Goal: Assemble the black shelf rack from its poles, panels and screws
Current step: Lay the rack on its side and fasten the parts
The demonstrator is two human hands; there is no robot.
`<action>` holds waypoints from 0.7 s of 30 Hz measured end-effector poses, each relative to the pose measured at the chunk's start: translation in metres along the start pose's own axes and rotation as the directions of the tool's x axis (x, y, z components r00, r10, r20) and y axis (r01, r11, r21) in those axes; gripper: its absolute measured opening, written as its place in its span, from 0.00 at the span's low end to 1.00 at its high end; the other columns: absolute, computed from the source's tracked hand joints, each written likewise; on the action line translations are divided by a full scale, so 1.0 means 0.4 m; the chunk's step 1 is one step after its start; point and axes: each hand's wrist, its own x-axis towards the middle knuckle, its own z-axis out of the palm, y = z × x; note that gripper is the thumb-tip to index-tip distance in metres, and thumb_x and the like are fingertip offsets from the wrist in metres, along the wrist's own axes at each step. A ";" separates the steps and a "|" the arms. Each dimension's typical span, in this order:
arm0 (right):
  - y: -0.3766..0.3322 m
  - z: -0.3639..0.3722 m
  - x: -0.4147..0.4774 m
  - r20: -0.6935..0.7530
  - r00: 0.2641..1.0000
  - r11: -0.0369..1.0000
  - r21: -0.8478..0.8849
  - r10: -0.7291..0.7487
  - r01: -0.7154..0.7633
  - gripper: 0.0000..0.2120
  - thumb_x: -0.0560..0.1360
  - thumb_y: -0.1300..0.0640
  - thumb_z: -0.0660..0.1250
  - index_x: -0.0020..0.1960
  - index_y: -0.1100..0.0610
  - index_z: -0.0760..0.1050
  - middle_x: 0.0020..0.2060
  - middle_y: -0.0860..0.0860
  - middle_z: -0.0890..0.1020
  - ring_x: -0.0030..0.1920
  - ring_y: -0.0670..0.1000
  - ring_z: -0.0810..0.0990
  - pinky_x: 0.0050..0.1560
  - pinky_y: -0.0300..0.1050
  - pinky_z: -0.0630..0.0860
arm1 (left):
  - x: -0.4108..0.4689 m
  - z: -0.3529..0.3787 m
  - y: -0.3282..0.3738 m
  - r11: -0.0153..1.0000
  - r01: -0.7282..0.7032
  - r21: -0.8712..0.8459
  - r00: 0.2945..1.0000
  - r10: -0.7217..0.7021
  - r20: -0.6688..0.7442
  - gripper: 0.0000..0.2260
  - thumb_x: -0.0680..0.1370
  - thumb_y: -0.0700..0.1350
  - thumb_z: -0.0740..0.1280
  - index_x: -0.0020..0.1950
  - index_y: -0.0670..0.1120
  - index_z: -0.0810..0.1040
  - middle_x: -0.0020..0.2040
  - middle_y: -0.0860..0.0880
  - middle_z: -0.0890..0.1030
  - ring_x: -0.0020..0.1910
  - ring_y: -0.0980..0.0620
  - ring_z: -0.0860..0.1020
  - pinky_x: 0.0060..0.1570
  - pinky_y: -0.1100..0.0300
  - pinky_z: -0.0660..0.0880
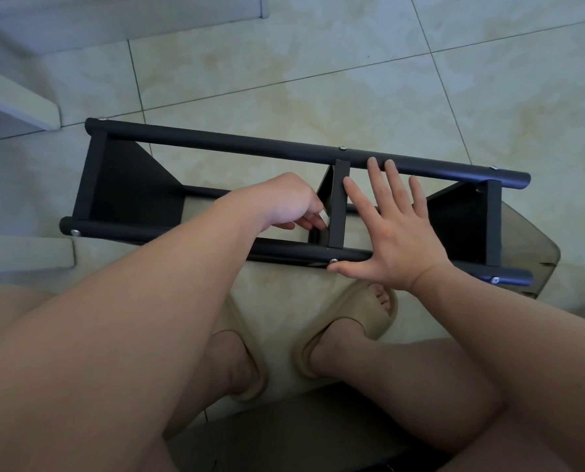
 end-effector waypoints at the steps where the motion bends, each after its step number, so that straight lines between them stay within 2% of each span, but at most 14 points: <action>1: 0.000 0.000 0.000 0.001 1.000 1.000 0.000 0.000 0.000 0.57 0.65 0.18 0.52 0.83 0.52 0.51 0.82 0.60 0.47 0.82 0.63 0.43 0.78 0.69 0.45 | -0.002 -0.001 0.003 1.000 0.002 0.022 1.000 -0.002 0.005 0.06 0.84 0.40 0.59 0.53 0.44 0.75 0.37 0.53 0.83 0.42 0.56 0.80 0.44 0.60 0.72; 4: 0.000 0.000 0.000 0.007 1.000 1.000 -0.007 -0.001 0.001 0.57 0.65 0.18 0.51 0.84 0.51 0.50 0.82 0.59 0.46 0.82 0.63 0.43 0.78 0.68 0.44 | -0.002 -0.007 0.002 0.997 0.005 0.077 1.000 -0.006 0.013 0.06 0.84 0.40 0.59 0.53 0.44 0.75 0.37 0.54 0.83 0.41 0.58 0.79 0.43 0.61 0.72; 9: 0.000 0.002 0.000 -0.012 1.000 1.000 -0.001 -0.002 0.002 0.57 0.65 0.18 0.52 0.83 0.52 0.52 0.82 0.60 0.48 0.82 0.64 0.45 0.78 0.69 0.46 | -0.003 -0.034 -0.013 0.986 -0.033 0.166 0.998 0.024 0.053 0.10 0.84 0.42 0.60 0.46 0.47 0.78 0.35 0.56 0.85 0.42 0.58 0.81 0.45 0.60 0.73; 17: 0.002 0.005 0.001 -0.016 1.000 1.000 -0.002 -0.004 0.004 0.57 0.65 0.18 0.52 0.83 0.52 0.51 0.82 0.60 0.48 0.82 0.64 0.45 0.78 0.68 0.47 | -0.005 -0.036 -0.040 0.962 -0.044 0.268 0.992 0.011 0.124 0.10 0.84 0.41 0.62 0.44 0.48 0.79 0.41 0.55 0.86 0.45 0.57 0.81 0.50 0.58 0.75; 21: 0.001 0.003 0.001 -0.022 1.000 1.000 0.007 0.000 0.000 0.57 0.65 0.18 0.52 0.83 0.52 0.52 0.82 0.60 0.49 0.82 0.64 0.45 0.79 0.68 0.46 | -0.005 -0.036 -0.048 0.923 -0.092 0.373 0.992 0.050 0.120 0.09 0.82 0.42 0.65 0.44 0.50 0.81 0.51 0.49 0.85 0.52 0.48 0.80 0.54 0.55 0.74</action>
